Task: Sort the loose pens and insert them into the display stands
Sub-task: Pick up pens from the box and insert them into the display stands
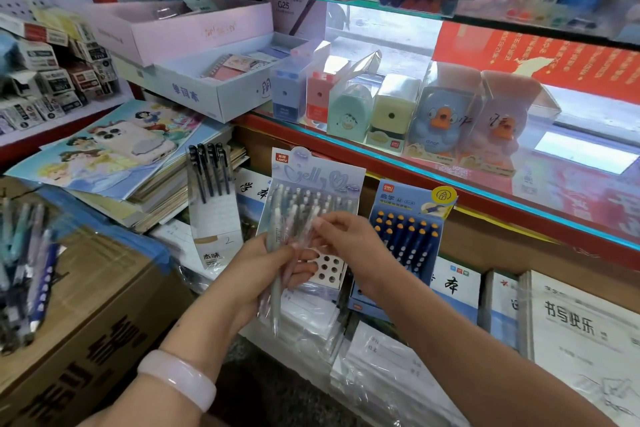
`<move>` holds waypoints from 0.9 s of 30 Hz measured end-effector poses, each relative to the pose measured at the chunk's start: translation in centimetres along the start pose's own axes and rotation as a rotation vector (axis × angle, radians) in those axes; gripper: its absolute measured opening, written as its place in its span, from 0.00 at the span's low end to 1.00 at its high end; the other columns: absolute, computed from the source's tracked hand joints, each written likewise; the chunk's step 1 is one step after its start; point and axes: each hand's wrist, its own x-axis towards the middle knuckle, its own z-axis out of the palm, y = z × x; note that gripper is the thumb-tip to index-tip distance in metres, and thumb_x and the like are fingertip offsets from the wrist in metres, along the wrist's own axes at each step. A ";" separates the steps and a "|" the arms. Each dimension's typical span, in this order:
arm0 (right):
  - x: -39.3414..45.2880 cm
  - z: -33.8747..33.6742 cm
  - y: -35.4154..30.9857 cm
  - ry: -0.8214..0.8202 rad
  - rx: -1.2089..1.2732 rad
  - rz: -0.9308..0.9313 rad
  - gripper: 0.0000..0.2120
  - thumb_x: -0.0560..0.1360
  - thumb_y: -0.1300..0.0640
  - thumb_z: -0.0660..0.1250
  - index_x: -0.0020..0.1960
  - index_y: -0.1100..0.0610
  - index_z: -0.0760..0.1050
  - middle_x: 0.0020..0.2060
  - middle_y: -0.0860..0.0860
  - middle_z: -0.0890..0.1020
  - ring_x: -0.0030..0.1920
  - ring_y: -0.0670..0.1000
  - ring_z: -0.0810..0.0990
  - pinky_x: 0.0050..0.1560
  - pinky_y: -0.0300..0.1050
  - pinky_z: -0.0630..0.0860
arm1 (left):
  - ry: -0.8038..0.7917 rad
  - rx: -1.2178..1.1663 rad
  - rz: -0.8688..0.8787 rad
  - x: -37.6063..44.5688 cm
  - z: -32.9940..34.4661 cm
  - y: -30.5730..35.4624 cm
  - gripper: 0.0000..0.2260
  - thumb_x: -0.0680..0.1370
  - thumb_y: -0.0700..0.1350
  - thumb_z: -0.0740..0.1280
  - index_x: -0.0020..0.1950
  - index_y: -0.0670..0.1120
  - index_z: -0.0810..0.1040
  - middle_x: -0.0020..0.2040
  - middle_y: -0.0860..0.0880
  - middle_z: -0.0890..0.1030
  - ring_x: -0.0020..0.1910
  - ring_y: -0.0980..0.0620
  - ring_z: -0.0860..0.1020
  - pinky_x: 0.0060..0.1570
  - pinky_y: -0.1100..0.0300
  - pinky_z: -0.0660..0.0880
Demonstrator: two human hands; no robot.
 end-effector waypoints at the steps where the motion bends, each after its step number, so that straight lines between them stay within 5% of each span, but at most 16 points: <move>1: 0.1 -0.4 -0.3 0.038 0.045 -0.018 0.06 0.78 0.60 0.62 0.45 0.60 0.76 0.35 0.51 0.79 0.35 0.45 0.78 0.40 0.36 0.77 | 0.040 -0.027 -0.006 0.1 -0.1 0.0 0.05 0.78 0.36 0.61 0.52 0.38 0.75 0.46 0.37 0.82 0.38 0.47 0.83 0.39 0.59 0.81; 5: 1.3 -2.5 -1.3 0.241 0.205 -0.072 0.05 0.79 0.61 0.60 0.47 0.61 0.73 0.37 0.54 0.81 0.34 0.47 0.80 0.36 0.35 0.79 | 0.272 -0.049 0.000 0.8 -1.2 -0.2 0.02 0.80 0.36 0.59 0.50 0.40 0.71 0.42 0.40 0.80 0.33 0.48 0.79 0.28 0.62 0.79; 9: 3.0 -2.7 0.3 0.400 -0.137 -0.168 0.06 0.78 0.61 0.61 0.43 0.54 0.70 0.41 0.55 0.81 0.40 0.51 0.81 0.42 0.41 0.81 | 0.423 0.039 0.054 1.3 -2.3 -0.2 0.02 0.79 0.36 0.59 0.51 0.41 0.70 0.35 0.44 0.76 0.27 0.52 0.69 0.18 0.67 0.67; 16: 3.6 -0.3 3.6 0.307 -0.656 -0.308 0.05 0.80 0.56 0.59 0.48 0.57 0.70 0.40 0.54 0.81 0.41 0.53 0.79 0.43 0.53 0.78 | 0.407 0.019 0.074 1.2 -2.3 -0.2 0.07 0.80 0.43 0.62 0.43 0.43 0.71 0.31 0.47 0.71 0.26 0.54 0.66 0.19 0.68 0.65; 27: 4.3 0.5 3.5 0.280 -0.784 -0.377 0.06 0.81 0.56 0.57 0.50 0.58 0.69 0.40 0.55 0.81 0.37 0.53 0.78 0.38 0.52 0.77 | 0.378 0.003 0.062 0.9 -2.2 0.3 0.10 0.79 0.48 0.61 0.46 0.42 0.71 0.32 0.48 0.72 0.26 0.55 0.67 0.20 0.67 0.66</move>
